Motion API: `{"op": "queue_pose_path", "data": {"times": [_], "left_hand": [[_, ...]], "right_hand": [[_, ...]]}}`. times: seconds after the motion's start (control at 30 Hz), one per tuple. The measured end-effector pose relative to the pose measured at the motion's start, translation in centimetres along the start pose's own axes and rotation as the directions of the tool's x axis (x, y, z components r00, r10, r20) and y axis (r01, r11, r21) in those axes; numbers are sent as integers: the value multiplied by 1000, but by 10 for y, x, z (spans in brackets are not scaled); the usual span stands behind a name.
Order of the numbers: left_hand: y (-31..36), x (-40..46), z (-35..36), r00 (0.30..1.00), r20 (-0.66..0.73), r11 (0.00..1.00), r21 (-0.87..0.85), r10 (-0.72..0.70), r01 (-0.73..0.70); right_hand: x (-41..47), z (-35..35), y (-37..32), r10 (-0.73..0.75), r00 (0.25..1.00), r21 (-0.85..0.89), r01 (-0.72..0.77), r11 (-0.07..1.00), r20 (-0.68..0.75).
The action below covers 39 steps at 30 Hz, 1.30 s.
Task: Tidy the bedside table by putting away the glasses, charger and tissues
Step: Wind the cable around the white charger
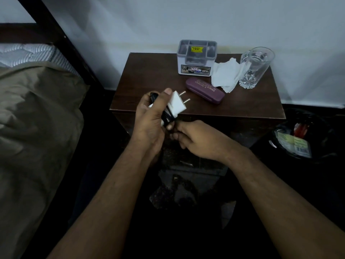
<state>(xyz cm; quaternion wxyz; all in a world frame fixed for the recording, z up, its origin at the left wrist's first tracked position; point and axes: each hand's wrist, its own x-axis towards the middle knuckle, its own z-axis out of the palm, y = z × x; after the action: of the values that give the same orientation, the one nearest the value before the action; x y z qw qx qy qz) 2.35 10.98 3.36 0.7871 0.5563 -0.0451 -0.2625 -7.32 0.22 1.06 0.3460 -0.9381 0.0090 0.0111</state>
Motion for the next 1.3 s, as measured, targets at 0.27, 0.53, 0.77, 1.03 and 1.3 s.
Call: {"op": "queue_pose_path", "data": {"times": [0.27, 0.53, 0.77, 1.03, 1.3], "left_hand": [[0, 8, -5, 995, -66, 995, -72, -71, 66], [-5, 7, -1, 998, -43, 999, -27, -38, 37], [-8, 5, -2, 987, -84, 977, 177, 134, -117], [-12, 27, 3, 999, -24, 984, 172, 42, -37], [-6, 70, 8, 986, -96, 982, 148, 135, -120]], "right_hand": [[0, -6, 1, 59, 983, 134, -36, 990, -175], [13, 10, -7, 297, 945, 562, -172, 809, -139], [23, 16, -14, 417, 888, 723, -156, 673, -196], [40, 7, -4, 557, 755, 688, -200, 698, -346], [72, 2, -3, 256, 802, 328, -80, 941, -540]]}}
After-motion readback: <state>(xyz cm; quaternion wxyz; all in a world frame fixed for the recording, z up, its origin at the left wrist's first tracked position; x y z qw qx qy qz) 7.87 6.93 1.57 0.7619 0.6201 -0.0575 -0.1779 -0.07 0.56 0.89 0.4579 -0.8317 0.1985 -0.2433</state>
